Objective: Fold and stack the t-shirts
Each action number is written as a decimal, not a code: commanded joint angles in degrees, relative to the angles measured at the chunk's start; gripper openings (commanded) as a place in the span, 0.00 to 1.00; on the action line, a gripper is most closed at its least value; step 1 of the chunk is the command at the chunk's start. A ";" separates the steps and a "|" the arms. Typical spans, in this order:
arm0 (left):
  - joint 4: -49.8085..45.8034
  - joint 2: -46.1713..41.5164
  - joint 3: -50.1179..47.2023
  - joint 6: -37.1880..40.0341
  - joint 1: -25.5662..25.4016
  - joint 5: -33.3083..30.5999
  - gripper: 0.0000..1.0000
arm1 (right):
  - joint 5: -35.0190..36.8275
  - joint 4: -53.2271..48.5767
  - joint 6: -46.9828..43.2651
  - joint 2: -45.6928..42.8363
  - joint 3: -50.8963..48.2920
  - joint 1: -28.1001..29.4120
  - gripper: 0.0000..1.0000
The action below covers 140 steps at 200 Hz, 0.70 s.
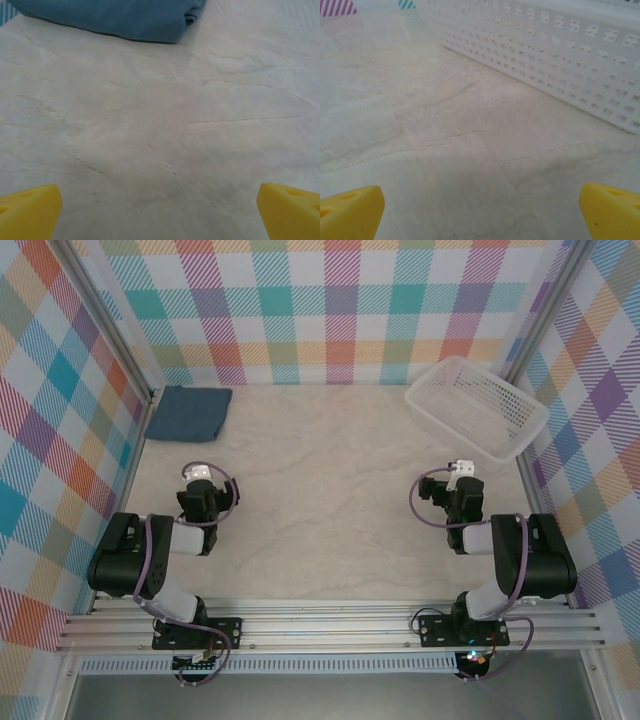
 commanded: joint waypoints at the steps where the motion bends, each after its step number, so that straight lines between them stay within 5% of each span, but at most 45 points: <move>1: 1.18 -0.31 2.36 2.07 -0.37 0.92 1.00 | -1.31 0.94 0.83 0.02 2.68 -0.44 1.00; 140: 2.19 -0.37 1.86 2.35 -0.45 0.90 1.00 | -2.73 -1.28 -0.98 0.29 4.08 0.36 1.00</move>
